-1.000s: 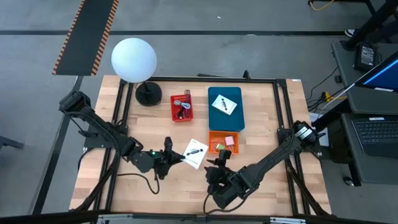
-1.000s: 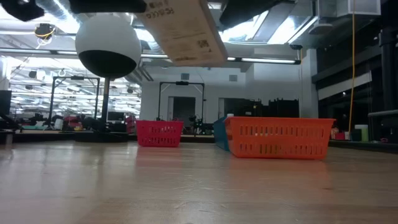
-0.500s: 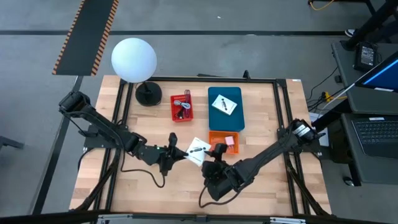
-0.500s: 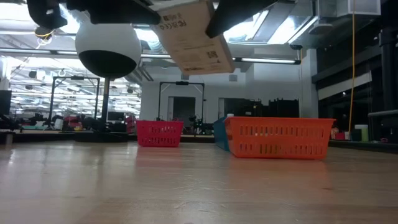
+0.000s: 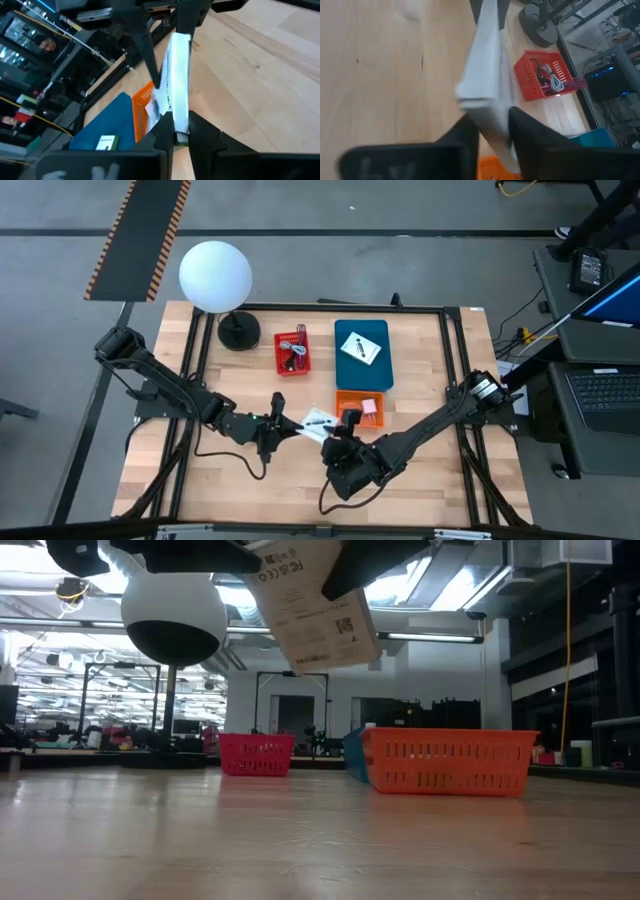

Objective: Pick and place items into bin
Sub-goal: Put the white card reader box into the blue bin

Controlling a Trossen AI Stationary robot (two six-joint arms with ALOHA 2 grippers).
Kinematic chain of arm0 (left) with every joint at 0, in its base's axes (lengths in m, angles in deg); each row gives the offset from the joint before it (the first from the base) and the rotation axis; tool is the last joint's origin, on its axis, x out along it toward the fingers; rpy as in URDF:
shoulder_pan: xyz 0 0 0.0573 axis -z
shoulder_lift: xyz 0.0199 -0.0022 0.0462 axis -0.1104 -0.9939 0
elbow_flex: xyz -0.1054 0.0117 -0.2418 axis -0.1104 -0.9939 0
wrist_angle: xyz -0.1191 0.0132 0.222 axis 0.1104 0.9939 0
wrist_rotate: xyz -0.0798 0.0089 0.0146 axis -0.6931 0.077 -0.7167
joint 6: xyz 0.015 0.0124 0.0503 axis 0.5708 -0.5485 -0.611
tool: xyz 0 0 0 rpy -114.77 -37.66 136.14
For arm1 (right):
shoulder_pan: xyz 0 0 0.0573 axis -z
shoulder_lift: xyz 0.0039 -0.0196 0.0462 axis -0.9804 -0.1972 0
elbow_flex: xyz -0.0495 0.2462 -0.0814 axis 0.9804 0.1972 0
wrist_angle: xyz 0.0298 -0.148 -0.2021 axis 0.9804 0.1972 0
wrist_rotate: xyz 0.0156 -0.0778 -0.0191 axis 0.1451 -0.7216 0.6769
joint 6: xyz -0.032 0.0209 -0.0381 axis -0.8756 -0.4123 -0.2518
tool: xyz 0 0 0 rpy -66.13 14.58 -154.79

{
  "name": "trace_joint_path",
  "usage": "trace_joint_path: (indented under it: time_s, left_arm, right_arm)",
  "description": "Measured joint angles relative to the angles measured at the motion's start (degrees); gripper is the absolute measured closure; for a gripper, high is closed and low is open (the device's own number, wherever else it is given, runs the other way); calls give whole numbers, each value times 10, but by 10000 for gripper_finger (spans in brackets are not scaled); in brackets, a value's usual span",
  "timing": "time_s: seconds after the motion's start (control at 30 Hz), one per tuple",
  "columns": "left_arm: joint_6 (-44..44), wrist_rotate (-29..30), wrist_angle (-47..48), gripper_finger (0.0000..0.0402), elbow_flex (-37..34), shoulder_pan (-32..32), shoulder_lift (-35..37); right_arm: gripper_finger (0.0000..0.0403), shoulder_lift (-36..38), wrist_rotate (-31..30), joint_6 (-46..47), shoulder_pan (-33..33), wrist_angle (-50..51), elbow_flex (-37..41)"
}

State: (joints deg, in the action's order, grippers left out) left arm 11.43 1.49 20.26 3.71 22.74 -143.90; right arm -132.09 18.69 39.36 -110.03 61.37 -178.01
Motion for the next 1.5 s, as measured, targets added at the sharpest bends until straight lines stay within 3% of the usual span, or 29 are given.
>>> trace_joint_path:
  time_s: [0.17, 0.33, 0.53, 0.73, 0.93, 1.2, 1.5]
  left_arm:
    - [10, 6, 0, 342, 0, 0, 0]
    - [8, 12, 3, 326, 0, 0, 0]
    - [7, 59, 4, 319, 0, 1, 0]
    - [8, 70, 24, 318, 0, 1, 0]
    - [34, 121, 99, 319, 0, -1, 0]
    - [59, 116, 112, 328, 0, -2, 0]
    - [60, 118, 112, 329, 0, -2, 0]
  right_arm:
    - [387, 0, 1, -1, 0, 3, 0]
    - [387, 0, 0, 1, 1, 11, 0]
    - [388, 0, -5, 23, 3, 67, 0]
    - [389, 0, -31, 98, 3, 166, 0]
    - [389, 7, -66, 185, 4, 269, 0]
    - [389, 18, -104, 285, 31, 414, 0]
    - [389, 18, -92, 196, 107, 429, 0]
